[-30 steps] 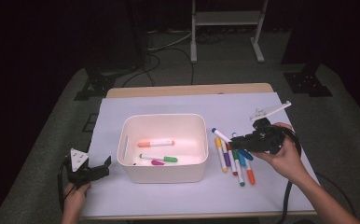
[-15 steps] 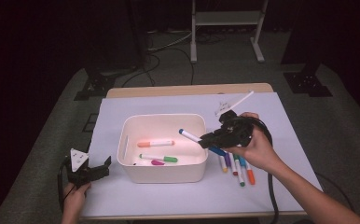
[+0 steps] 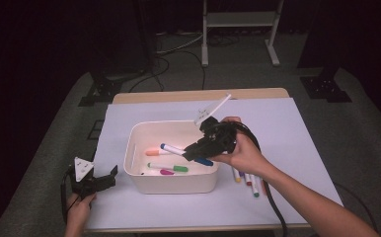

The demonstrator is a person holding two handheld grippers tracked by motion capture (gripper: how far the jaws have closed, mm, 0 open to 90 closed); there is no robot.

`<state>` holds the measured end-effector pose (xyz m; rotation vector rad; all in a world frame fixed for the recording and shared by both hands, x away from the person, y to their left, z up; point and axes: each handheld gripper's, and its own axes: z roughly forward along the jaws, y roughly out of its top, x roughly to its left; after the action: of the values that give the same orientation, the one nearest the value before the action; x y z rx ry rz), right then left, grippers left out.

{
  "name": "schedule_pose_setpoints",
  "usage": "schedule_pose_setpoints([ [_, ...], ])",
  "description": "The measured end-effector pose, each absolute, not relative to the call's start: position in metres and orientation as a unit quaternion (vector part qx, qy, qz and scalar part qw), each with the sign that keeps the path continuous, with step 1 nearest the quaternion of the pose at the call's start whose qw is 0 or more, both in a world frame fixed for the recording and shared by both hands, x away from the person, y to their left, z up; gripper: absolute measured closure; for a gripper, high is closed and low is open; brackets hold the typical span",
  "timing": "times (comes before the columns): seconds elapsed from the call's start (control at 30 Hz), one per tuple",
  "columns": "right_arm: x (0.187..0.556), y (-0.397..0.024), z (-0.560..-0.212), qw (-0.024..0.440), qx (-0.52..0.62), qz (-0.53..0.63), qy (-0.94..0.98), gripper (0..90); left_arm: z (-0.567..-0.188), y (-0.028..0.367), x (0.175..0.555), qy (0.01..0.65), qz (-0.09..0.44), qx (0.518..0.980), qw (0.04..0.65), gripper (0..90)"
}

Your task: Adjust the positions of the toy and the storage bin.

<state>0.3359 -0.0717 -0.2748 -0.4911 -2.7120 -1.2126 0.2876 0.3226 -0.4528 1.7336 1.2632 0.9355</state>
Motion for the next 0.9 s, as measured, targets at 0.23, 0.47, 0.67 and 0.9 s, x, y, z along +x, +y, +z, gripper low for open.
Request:
schedule_pose_setpoints([
  [0.23, 0.340, -0.042, -0.284, 0.080, -0.141, -0.388, -0.907, 75.7, -0.453, 0.323, 0.288, 0.496, 0.368, 0.682, 0.391, 0.0],
  [0.47, 0.348, -0.017, -0.300, 0.101, -0.127, -0.372, -0.914, 75.7, -0.453, 0.323, 0.288, 0.496, 0.368, 0.682, 0.392, 0.0],
  [0.67, 0.355, 0.001, -0.314, 0.107, -0.114, -0.356, -0.921, 75.6, -0.453, 0.323, 0.288, 0.497, 0.367, 0.680, 0.395, 0.0],
  [0.9, 0.361, 0.013, -0.328, 0.118, -0.114, -0.336, -0.928, 75.6, -0.453, 0.323, 0.288, 0.496, 0.367, 0.680, 0.395, 0.0],
])
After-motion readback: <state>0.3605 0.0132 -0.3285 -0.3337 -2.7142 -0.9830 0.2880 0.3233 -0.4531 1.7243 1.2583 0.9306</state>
